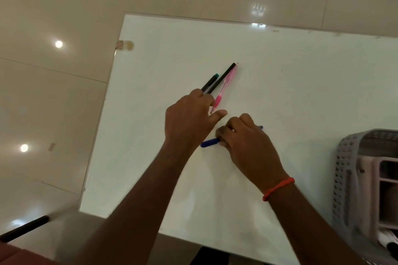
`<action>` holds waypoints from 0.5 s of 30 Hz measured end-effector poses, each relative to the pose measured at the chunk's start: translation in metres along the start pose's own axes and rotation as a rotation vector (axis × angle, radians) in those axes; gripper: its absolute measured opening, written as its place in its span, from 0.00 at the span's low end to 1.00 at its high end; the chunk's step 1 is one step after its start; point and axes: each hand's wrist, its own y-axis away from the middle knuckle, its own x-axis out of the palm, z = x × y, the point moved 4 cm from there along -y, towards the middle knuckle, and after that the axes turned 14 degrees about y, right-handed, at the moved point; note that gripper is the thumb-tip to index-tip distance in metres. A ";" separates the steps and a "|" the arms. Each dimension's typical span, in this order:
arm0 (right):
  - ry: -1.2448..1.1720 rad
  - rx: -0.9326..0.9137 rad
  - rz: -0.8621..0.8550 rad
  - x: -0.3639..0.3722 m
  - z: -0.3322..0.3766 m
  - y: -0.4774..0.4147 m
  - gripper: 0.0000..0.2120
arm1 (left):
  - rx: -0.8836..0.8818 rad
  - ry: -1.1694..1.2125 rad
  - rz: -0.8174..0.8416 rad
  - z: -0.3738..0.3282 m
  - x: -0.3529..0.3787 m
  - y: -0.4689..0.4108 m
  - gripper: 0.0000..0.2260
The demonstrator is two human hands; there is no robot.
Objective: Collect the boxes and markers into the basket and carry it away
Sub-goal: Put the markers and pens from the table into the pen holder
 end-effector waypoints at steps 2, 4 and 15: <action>-0.003 0.020 0.013 -0.002 -0.010 0.011 0.06 | 0.011 -0.062 -0.021 -0.006 0.004 -0.004 0.19; -0.027 0.098 -0.012 -0.010 -0.025 0.019 0.03 | -0.017 -0.076 -0.036 -0.008 0.006 -0.006 0.18; -0.370 0.272 -0.282 -0.071 -0.066 -0.044 0.14 | 0.210 0.020 -0.038 0.002 -0.007 0.028 0.06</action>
